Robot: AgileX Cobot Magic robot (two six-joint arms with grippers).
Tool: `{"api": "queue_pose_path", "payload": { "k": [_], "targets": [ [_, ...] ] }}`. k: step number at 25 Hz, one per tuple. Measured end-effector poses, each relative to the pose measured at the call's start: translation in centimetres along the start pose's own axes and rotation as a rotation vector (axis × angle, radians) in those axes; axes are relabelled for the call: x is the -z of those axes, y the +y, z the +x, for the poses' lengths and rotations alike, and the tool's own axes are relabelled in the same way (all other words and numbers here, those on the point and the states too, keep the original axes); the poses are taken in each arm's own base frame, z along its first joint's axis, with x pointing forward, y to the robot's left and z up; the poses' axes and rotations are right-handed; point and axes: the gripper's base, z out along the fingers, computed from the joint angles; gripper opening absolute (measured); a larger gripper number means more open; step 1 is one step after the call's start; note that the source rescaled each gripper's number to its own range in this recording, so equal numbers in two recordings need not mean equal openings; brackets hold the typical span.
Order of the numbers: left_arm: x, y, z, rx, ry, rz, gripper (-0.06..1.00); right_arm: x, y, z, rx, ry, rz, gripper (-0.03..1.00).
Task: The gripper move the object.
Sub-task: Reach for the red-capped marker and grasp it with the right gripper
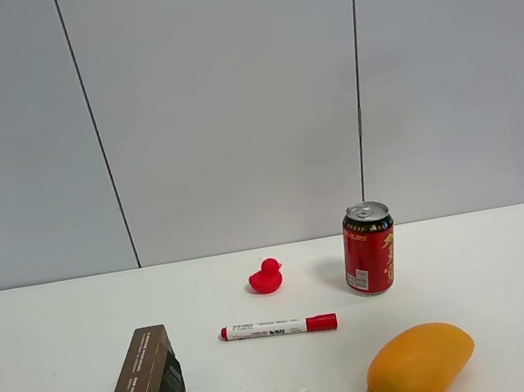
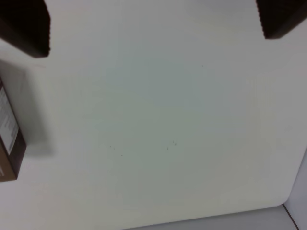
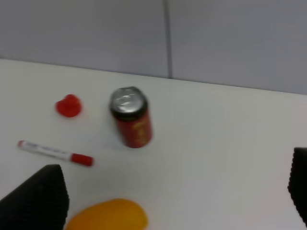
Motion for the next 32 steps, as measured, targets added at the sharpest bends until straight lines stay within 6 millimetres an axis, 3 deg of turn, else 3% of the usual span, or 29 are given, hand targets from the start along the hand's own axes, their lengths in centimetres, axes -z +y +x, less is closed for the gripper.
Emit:
{"api": "queue_pose_path", "payload": {
  "k": [3, 9, 12, 15, 18, 21, 25, 32],
  "targets": [
    [0.0, 0.0, 0.0, 0.0, 0.0, 0.0, 1.0, -2.3, 2.1, -1.3, -0.003, 0.042, -0.129, 1.0],
    [0.0, 0.0, 0.0, 0.0, 0.0, 0.0, 1.0, -7.0, 9.8, -2.5, 0.064, 0.21, -0.401, 1.0],
    [0.0, 0.0, 0.0, 0.0, 0.0, 0.0, 1.0, -8.8, 13.1, -3.1, 0.054, 0.253, -0.464, 1.0],
    [0.0, 0.0, 0.0, 0.0, 0.0, 0.0, 1.0, -10.3, 14.7, -3.0, 0.011, 0.305, -0.463, 1.0],
    [0.0, 0.0, 0.0, 0.0, 0.0, 0.0, 1.0, -11.5, 14.4, -2.3, -0.028, 0.37, -0.362, 1.0],
    [0.0, 0.0, 0.0, 0.0, 0.0, 0.0, 1.0, -11.8, 12.7, -1.6, -0.046, 0.437, -0.154, 1.0],
    [0.0, 0.0, 0.0, 0.0, 0.0, 0.0, 1.0, -12.1, 10.3, -0.6, 0.073, 0.48, 0.088, 1.0],
    [0.0, 0.0, 0.0, 0.0, 0.0, 0.0, 1.0, -15.5, 8.3, 4.0, 0.173, 0.43, 0.022, 1.0]
  ]
}}
